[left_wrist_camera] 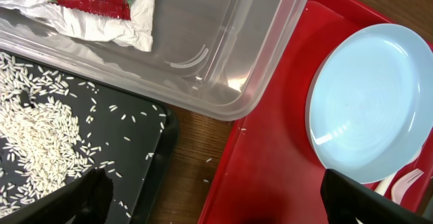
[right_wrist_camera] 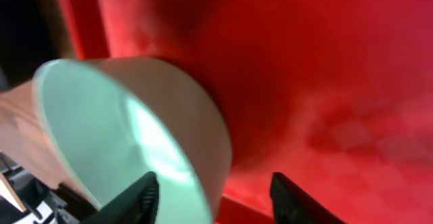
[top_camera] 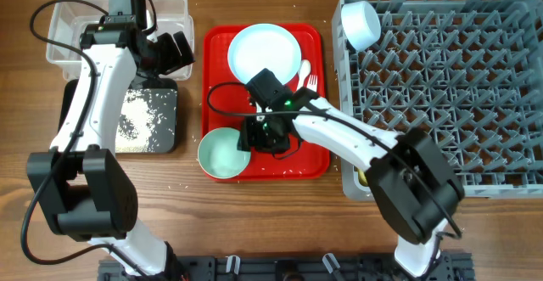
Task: Sort waste into correct bins and load items into the dishwasher rack
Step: 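Grasp the mint-green bowl with the right gripper and place it in the rack, then grasp the edge of the blue plate with the right gripper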
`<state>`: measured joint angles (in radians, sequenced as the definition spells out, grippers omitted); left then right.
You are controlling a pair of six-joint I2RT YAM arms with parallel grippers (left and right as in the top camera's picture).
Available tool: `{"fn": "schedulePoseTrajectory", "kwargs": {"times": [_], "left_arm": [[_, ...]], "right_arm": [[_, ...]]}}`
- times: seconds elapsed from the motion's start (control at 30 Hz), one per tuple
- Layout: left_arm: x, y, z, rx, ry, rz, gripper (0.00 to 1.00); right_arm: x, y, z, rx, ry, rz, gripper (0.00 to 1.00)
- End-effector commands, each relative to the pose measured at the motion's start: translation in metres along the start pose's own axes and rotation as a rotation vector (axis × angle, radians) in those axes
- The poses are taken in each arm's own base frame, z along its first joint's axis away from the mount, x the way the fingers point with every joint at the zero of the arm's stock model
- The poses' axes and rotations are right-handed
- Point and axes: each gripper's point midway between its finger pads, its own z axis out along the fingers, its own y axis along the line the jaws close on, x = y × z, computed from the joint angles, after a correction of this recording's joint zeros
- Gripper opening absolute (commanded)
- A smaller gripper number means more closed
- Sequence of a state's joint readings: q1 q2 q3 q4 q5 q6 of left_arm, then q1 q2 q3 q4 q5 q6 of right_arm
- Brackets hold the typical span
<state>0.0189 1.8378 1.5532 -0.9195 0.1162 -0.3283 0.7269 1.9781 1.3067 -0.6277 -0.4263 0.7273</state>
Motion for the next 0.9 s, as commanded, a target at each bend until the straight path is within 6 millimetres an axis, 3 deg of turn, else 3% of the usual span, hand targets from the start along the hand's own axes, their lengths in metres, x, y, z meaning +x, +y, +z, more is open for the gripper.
{"fn": "schedulePoseTrajectory", "kwargs": {"times": [0.0, 0.03, 0.13, 0.17, 0.23, 0.3, 0.33, 0.37, 0.4, 0.43, 0.47, 0.5, 0.57, 0.6, 0.67, 0.73, 0.8, 0.87], "left_arm": [[-0.007, -0.001, -0.012, 0.004, -0.037, 0.0, 1.0], [-0.007, -0.001, -0.012, 0.004, -0.037, 0.0, 1.0], [-0.007, -0.001, -0.012, 0.004, -0.037, 0.0, 1.0], [-0.007, -0.001, -0.012, 0.004, -0.037, 0.0, 1.0], [-0.007, -0.001, -0.011, 0.004, -0.037, 0.0, 1.0], [-0.007, -0.001, -0.011, 0.004, -0.037, 0.0, 1.0], [-0.007, -0.001, -0.012, 0.004, -0.037, 0.0, 1.0], [-0.007, -0.001, -0.011, 0.004, -0.037, 0.0, 1.0], [-0.007, -0.001, -0.011, 0.004, -0.037, 0.0, 1.0], [-0.007, -0.001, -0.012, 0.004, -0.037, 0.0, 1.0], [-0.007, -0.001, -0.012, 0.004, -0.037, 0.0, 1.0], [-0.007, -0.001, -0.012, 0.004, -0.037, 0.0, 1.0], [-0.007, -0.001, -0.012, 0.004, -0.037, 0.0, 1.0], [-0.007, -0.001, -0.012, 0.004, -0.037, 0.0, 1.0], [-0.007, -0.001, -0.012, 0.004, -0.037, 0.0, 1.0], [-0.007, -0.001, -0.012, 0.004, -0.037, 0.0, 1.0], [-0.007, -0.001, -0.012, 0.004, -0.037, 0.0, 1.0], [-0.007, -0.001, -0.012, 0.004, -0.037, 0.0, 1.0]], "right_arm": [[0.002, -0.011, 0.012, 0.003, 0.048, 0.069, 0.25], [-0.001, -0.011, 0.011, -0.004, 0.045, 0.076, 0.07], [-0.007, -0.006, -0.003, -0.027, 0.017, 0.07, 0.04], [-0.016, -0.004, -0.023, -0.03, -0.042, 0.046, 0.04], [-0.036, -0.01, -0.081, 0.013, -0.212, 0.019, 0.04], [-0.053, -0.036, -0.16, 0.126, -0.456, 0.057, 0.04], [-0.056, -0.069, -0.225, 0.258, -0.661, 0.13, 0.04], [-0.05, -0.099, -0.276, 0.389, -0.818, 0.203, 0.04], [-0.03, -0.136, -0.338, 0.591, -1.001, 0.286, 0.04], [-0.007, -0.159, -0.38, 0.748, -1.112, 0.341, 0.04], [0.015, -0.175, -0.411, 0.901, -1.185, 0.371, 0.04], [0.026, -0.182, -0.428, 1.007, -1.219, 0.381, 0.04], [0.015, -0.183, -0.432, 1.159, -1.167, 0.28, 0.04], [-0.007, -0.181, -0.433, 1.352, -1.084, 0.154, 0.04], [-0.033, -0.179, -0.429, 1.53, -0.979, 0.038, 0.04], [-0.066, -0.177, -0.415, 1.679, -0.852, -0.07, 0.04], [-0.097, -0.18, -0.387, 1.765, -0.702, -0.188, 0.04], [-0.116, -0.186, -0.362, 1.804, -0.6, -0.263, 0.04]]}}
